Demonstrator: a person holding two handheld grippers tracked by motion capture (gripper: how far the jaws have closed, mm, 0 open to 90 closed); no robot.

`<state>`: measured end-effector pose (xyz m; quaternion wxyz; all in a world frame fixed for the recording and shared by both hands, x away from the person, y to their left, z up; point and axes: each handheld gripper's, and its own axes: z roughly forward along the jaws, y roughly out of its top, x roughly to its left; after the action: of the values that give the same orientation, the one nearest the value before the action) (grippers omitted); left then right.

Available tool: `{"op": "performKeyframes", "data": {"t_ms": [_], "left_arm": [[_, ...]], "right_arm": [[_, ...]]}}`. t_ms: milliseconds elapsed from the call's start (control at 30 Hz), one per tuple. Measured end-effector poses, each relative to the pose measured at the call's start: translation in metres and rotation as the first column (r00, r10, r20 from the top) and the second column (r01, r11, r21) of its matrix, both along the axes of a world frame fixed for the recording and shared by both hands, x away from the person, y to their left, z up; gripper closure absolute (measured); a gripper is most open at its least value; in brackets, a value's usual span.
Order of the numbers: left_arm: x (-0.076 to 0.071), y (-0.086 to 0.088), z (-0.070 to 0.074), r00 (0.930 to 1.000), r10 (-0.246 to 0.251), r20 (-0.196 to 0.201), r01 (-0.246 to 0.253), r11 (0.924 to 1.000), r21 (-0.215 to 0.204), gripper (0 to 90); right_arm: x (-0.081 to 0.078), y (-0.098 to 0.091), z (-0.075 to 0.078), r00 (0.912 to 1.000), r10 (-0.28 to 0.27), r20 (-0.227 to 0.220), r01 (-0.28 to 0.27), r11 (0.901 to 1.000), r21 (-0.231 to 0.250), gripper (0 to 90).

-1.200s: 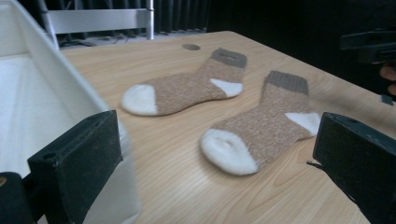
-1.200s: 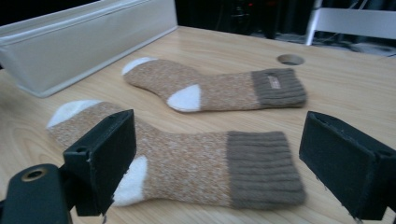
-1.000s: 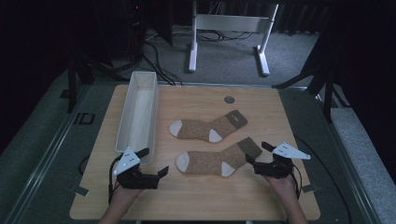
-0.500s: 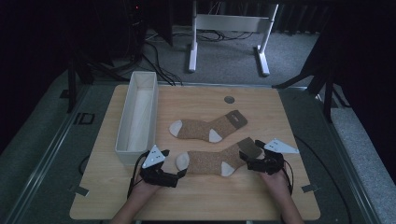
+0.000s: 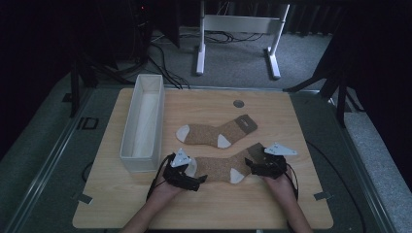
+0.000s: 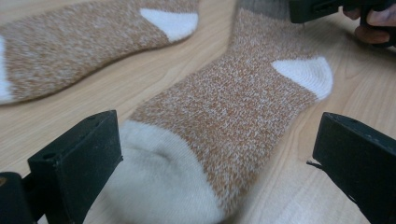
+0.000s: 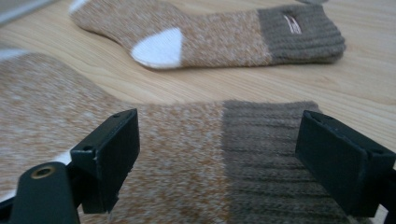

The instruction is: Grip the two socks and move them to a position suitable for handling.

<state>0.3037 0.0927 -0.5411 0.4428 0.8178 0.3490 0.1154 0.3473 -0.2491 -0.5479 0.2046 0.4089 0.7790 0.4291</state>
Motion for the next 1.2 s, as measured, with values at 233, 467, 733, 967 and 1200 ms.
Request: {"op": "performKeyframes", "data": {"t_ms": [233,467,733,967,1200], "left_arm": [[0.011,-0.006,-0.014,0.9973,0.056,-0.048,-0.052,0.9963,0.068,20.5],[0.012,-0.007,-0.013,0.9947,0.088,-0.052,-0.082,0.9902,0.113,37.6],[0.011,-0.005,-0.012,0.9914,0.119,-0.055,-0.111,0.985,0.132,67.4],[0.01,-0.005,-0.009,0.9931,0.11,-0.042,-0.103,0.9857,0.133,76.4],[0.007,0.011,0.007,0.9941,0.104,-0.031,-0.099,0.988,0.118,76.7]], "right_arm": [[0.009,0.002,-0.008,0.9993,-0.018,-0.033,0.016,0.9985,-0.052,17.2],[0.01,0.009,-0.009,0.997,-0.04,-0.066,0.031,0.9914,-0.127,31.0],[0.006,0.014,-0.007,0.9964,-0.02,-0.083,0.01,0.9933,-0.115,59.2],[0.002,0.02,-0.003,0.9958,0.007,-0.092,-0.018,0.9925,-0.121,72.1],[-0.013,0.025,0.011,0.9966,0.026,-0.078,-0.032,0.996,-0.084,72.4]]}}
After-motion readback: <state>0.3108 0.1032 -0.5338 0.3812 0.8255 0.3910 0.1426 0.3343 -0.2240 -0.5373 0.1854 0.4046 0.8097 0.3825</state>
